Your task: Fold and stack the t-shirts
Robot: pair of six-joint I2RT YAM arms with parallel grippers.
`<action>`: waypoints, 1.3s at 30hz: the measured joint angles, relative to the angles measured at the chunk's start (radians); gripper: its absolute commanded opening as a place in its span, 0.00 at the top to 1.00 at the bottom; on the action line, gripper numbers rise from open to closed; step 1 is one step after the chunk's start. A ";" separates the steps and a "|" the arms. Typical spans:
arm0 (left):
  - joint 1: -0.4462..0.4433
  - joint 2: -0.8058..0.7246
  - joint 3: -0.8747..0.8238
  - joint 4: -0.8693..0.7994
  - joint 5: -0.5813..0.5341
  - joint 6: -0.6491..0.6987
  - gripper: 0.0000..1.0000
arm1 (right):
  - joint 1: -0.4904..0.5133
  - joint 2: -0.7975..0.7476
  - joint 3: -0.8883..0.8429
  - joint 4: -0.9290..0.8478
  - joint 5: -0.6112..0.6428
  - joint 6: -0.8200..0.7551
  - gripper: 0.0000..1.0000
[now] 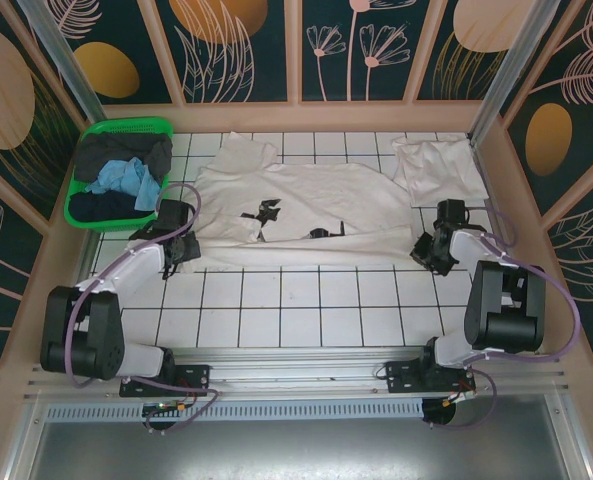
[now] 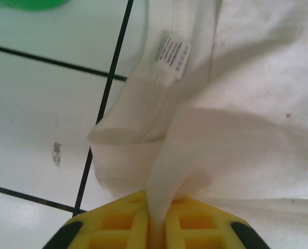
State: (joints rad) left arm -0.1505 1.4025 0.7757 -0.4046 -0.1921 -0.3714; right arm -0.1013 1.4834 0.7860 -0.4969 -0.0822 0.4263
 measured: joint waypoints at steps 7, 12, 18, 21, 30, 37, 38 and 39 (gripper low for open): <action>0.007 0.011 0.000 -0.018 0.002 -0.022 0.41 | 0.006 -0.073 0.032 -0.071 0.054 -0.002 0.65; 0.007 0.003 -0.021 0.032 0.094 -0.024 0.41 | 0.077 -0.101 0.093 -0.038 0.035 -0.010 0.62; 0.007 0.058 -0.060 0.056 0.109 -0.038 0.70 | 0.100 0.066 0.185 0.061 0.016 -0.026 0.67; 0.007 0.059 -0.062 0.053 0.091 -0.039 0.88 | 0.100 0.163 0.193 0.094 0.014 -0.030 0.81; 0.006 0.049 0.063 -0.069 -0.012 -0.008 0.64 | 0.050 0.226 0.145 0.169 -0.025 -0.018 0.94; 0.008 0.033 0.103 -0.154 -0.065 -0.010 0.44 | 0.037 0.219 0.140 0.177 -0.039 -0.022 0.83; 0.008 0.033 0.112 -0.168 -0.068 -0.011 0.44 | 0.037 0.214 0.139 0.169 -0.039 -0.025 0.82; 0.008 0.033 0.127 -0.181 -0.065 -0.011 0.44 | 0.037 0.201 0.137 0.162 -0.039 -0.026 0.79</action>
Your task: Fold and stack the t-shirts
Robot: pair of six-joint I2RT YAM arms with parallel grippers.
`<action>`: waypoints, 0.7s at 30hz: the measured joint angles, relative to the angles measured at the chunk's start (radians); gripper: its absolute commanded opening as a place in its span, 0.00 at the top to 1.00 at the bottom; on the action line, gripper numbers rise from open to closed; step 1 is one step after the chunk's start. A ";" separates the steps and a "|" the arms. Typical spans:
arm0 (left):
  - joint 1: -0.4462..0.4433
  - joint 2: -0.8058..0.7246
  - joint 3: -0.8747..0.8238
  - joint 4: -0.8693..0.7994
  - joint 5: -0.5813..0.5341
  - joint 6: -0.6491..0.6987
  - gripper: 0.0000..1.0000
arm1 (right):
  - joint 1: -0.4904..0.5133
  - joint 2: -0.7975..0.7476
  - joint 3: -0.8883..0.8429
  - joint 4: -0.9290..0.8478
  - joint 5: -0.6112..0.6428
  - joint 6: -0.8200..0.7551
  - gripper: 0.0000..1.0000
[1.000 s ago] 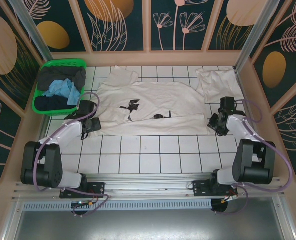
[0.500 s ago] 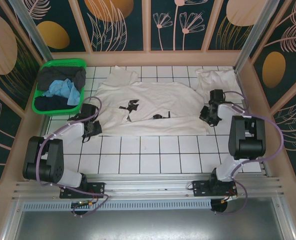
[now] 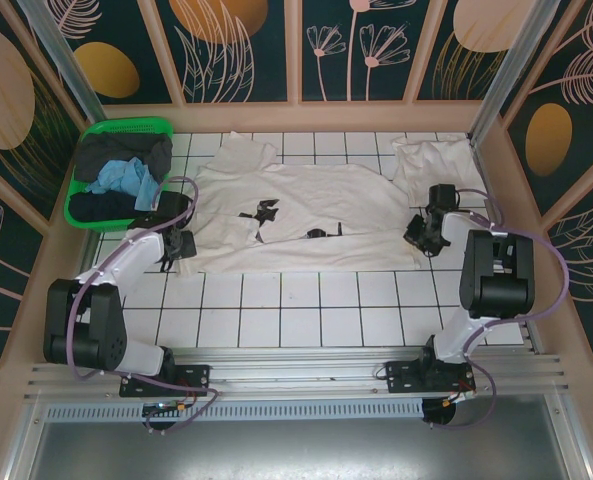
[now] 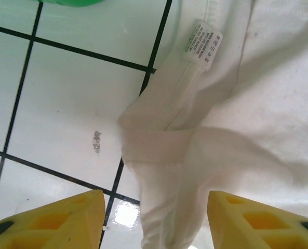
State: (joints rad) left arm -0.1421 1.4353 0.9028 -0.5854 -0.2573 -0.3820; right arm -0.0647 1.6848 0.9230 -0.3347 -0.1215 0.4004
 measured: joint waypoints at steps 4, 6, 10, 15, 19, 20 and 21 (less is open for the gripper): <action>-0.014 0.023 0.089 0.006 0.069 0.023 0.42 | 0.000 -0.073 -0.001 -0.020 0.001 -0.006 0.73; -0.047 0.077 0.160 0.023 0.099 0.036 0.42 | 0.000 -0.091 0.006 -0.020 0.005 -0.011 0.73; -0.089 0.266 0.302 0.068 0.136 0.064 0.42 | 0.000 -0.084 0.024 -0.018 0.008 -0.022 0.66; -0.066 0.513 0.426 0.088 0.137 0.083 0.48 | 0.016 -0.051 0.056 -0.008 0.008 -0.030 0.65; -0.042 0.609 0.497 0.076 0.146 0.092 0.58 | 0.047 -0.019 0.079 -0.005 0.014 -0.034 0.65; -0.039 0.624 0.522 0.072 0.148 0.096 0.63 | 0.055 -0.006 0.086 -0.005 0.021 -0.036 0.65; -0.039 0.635 0.543 0.073 0.149 0.099 0.70 | 0.062 0.005 0.090 -0.005 0.031 -0.037 0.65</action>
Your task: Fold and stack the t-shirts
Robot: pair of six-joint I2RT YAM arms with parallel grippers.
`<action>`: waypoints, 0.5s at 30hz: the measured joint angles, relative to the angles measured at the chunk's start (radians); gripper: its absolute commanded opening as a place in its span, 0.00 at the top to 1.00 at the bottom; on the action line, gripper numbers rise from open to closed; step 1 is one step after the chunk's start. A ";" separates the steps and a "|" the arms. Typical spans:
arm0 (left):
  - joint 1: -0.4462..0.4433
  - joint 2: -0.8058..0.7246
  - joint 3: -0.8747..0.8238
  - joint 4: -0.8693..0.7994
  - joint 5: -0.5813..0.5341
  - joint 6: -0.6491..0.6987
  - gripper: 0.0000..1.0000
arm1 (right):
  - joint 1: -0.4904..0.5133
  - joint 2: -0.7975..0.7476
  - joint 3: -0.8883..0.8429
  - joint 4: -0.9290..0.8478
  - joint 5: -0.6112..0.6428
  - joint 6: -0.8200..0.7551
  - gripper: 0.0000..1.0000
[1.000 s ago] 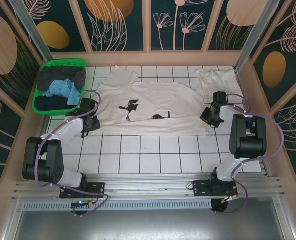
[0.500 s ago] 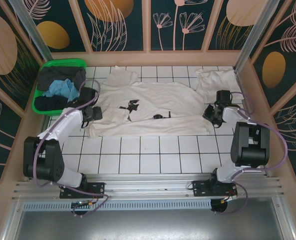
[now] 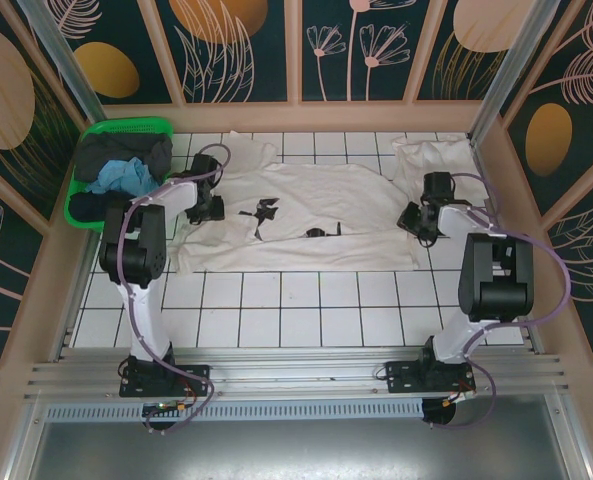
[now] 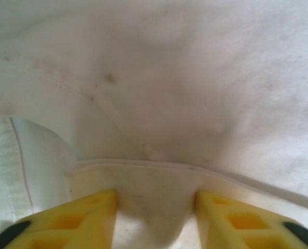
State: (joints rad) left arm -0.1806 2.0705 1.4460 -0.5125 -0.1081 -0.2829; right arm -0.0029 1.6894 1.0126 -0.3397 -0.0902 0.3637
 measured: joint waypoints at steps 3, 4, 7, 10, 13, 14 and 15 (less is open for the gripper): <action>0.000 0.013 0.028 0.000 0.009 0.017 0.84 | 0.013 0.017 0.000 -0.006 0.031 0.000 0.69; 0.000 0.013 0.029 -0.001 0.012 0.018 0.85 | 0.014 0.020 0.000 -0.008 0.038 -0.001 0.69; -0.001 0.013 0.038 -0.012 0.019 0.021 0.87 | 0.016 0.024 0.000 -0.008 0.049 -0.003 0.70; -0.001 0.008 0.045 -0.021 0.020 0.021 0.92 | 0.016 0.027 0.000 -0.008 0.053 -0.009 0.76; -0.001 -0.010 0.046 -0.039 0.022 0.026 0.93 | 0.018 0.034 0.000 -0.006 0.051 -0.017 0.79; -0.001 -0.021 0.047 -0.045 0.022 0.028 0.94 | 0.019 0.040 0.000 -0.006 0.048 -0.018 0.79; -0.001 -0.030 0.047 -0.047 0.022 0.028 0.96 | 0.021 0.046 0.000 -0.004 0.048 -0.018 0.80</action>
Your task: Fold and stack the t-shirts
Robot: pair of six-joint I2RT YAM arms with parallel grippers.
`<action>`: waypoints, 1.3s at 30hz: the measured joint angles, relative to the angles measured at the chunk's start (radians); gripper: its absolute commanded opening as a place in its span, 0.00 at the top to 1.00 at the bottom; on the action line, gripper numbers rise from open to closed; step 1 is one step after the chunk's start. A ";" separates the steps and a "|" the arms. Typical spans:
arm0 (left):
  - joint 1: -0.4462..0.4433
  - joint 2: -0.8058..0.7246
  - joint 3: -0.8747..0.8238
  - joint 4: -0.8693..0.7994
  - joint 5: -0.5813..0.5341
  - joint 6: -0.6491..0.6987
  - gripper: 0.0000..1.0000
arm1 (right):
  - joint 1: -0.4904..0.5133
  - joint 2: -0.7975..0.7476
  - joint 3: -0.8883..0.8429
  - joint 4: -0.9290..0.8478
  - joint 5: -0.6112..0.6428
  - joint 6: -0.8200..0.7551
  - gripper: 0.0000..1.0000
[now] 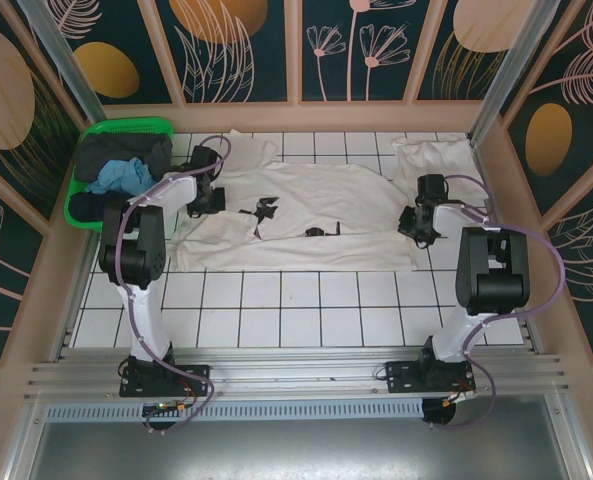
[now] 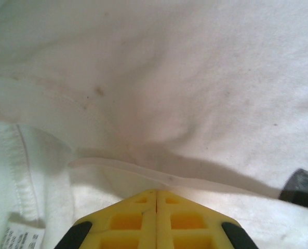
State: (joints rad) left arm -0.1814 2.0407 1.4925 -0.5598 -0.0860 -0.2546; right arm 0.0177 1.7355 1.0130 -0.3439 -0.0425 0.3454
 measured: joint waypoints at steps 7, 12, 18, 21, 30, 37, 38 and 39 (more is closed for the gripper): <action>0.000 -0.062 0.027 -0.027 0.011 0.008 1.00 | 0.014 0.024 0.000 0.004 -0.011 0.000 0.75; 0.000 -0.071 0.075 -0.047 0.025 0.022 1.00 | 0.024 0.024 0.000 0.008 -0.029 0.000 0.76; 0.000 -0.036 0.174 -0.043 0.055 0.058 0.94 | 0.024 0.037 0.000 0.023 -0.030 0.000 0.82; -0.001 0.020 0.198 -0.043 0.054 0.073 0.76 | 0.024 0.037 0.000 0.027 -0.030 0.002 0.87; 0.014 -0.009 -0.001 -0.038 -0.056 0.051 0.36 | 0.024 0.034 0.006 0.019 -0.026 0.003 1.00; 0.026 -0.269 -0.289 0.032 -0.067 0.001 0.34 | 0.023 -0.070 0.005 -0.006 0.008 0.004 1.00; 0.026 -0.304 -0.337 0.040 -0.067 -0.005 0.34 | 0.021 -0.086 0.003 -0.003 0.011 0.005 1.00; 0.025 -0.326 -0.375 0.045 -0.069 -0.011 0.35 | 0.019 -0.098 -0.002 0.003 0.015 0.005 1.00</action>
State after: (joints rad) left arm -0.1562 1.7149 1.1179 -0.5152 -0.1547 -0.2657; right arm 0.0368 1.6379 1.0115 -0.3405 -0.0277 0.3500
